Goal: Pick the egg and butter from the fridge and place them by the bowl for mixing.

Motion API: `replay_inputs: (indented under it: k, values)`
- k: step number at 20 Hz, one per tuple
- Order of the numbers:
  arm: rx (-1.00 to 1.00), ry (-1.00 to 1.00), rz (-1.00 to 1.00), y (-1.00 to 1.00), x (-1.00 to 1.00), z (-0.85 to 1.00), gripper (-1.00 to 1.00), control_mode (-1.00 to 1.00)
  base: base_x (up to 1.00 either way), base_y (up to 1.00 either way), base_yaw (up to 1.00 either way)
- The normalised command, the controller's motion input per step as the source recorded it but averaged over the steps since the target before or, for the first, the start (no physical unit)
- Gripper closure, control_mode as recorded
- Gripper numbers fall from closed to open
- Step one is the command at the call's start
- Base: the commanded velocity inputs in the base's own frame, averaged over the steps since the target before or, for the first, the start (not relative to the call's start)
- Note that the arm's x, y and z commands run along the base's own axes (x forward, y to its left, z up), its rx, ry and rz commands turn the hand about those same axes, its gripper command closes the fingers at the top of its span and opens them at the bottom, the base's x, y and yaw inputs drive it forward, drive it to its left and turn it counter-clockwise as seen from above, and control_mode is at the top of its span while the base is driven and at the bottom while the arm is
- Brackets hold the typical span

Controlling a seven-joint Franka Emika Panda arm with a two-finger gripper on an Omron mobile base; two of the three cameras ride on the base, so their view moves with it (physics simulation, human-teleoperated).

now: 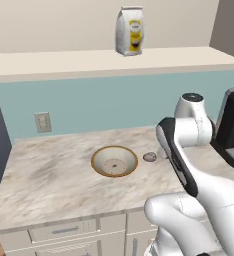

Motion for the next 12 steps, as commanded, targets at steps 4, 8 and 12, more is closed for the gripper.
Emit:
replay_inputs:
  k: [4,8,12]
  values:
    - [-0.15,0.0,-0.34,0.03,-0.9,0.18,-1.0,-1.0,0.0,0.0,0.0]
    - [-0.06,0.0,-0.34,0.08,-0.69,0.41,-1.0,-1.0,0.0,0.0,0.0]
    - [0.07,0.0,-0.26,-0.03,-0.57,0.48,-1.0,-1.0,0.0,0.0,0.0]
